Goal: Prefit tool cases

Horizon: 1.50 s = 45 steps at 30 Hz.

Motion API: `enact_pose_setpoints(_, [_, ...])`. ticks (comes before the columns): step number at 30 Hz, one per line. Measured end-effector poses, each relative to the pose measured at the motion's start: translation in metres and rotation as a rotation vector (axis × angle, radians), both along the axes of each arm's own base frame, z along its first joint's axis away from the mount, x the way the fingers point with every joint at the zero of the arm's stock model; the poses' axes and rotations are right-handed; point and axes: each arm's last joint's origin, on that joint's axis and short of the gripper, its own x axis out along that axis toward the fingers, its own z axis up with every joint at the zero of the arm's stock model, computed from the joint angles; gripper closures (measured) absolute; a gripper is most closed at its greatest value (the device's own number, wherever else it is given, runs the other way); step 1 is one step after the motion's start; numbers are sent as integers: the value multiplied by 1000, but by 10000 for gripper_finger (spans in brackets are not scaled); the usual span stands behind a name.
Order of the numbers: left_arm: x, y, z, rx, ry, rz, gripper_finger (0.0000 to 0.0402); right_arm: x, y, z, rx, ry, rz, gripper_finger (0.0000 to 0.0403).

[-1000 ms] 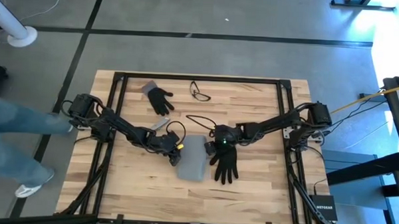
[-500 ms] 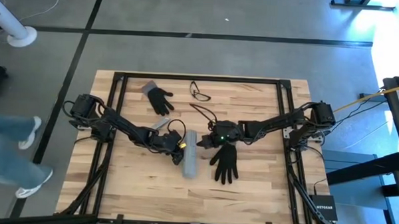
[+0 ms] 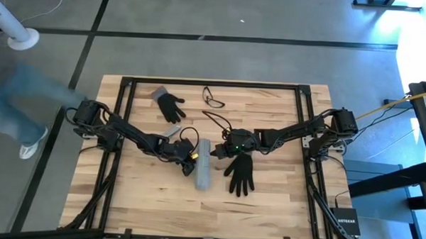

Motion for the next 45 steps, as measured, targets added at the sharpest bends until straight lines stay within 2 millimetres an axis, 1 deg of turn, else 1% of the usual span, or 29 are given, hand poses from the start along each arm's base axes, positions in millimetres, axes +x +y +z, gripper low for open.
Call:
enact_pose_setpoints(4, [-6, 1, 9, 28, 22, -30, 401, 0, 0, 0, -8, 0, 1, 403])
enact_pose_setpoints(8, [-17, 2, 13, 30, 110, -32, 401, 0, 0, 0, -18, -5, 12, 403])
enact_pose_setpoints(10, [-21, 1, 19, 14, 122, -38, 401, 0, 0, 0, -16, -8, 22, 403])
enact_pose_setpoints(14, [-22, -6, 34, 15, 46, -83, 401, 0, 0, 0, -26, -7, 29, 403])
enact_pose_setpoints(16, [-23, -9, 38, 16, 30, -95, 401, 0, 0, 0, -32, -8, 30, 403])
enact_pose_setpoints(18, [-24, -11, 33, 34, 59, -95, 401, 0, 0, 0, -35, -8, 24, 403])
enact_pose_setpoints(20, [-22, -13, 30, 48, 51, -85, 401, 0, 0, 0, -36, -8, 24, 403])
enact_pose_setpoints(23, [-13, -14, 25, 55, -11, -62, 401, 0, 0, 0, -36, -8, 23, 403])
enact_pose_setpoints(27, [1, -13, 12, 49, -84, -26, 401, 0, 0, 0, -36, -8, 23, 403])
enact_pose_setpoints(30, [4, -12, -4, 35, -41, -20, 401, 1, 1, 0, -31, -18, 32, 403])
enact_pose_setpoints(33, [7, -8, -12, 35, -27, -5, 402, 2, 1, 3, -26, -26, 39, 403])
enact_pose_setpoints(37, [12, -2, -11, 37, -73, -6, 402, 2, 1, 3, -29, -24, 34, 403])
enact_pose_setpoints(41, [17, 7, -8, 93, -138, -12, 402, 2, 1, 1, -30, -18, 33, 403])
enact_pose_setpoints(45, [17, 14, -8, 131, -126, -17, 402, 6, 2, -3, -16, -30, 54, 403])
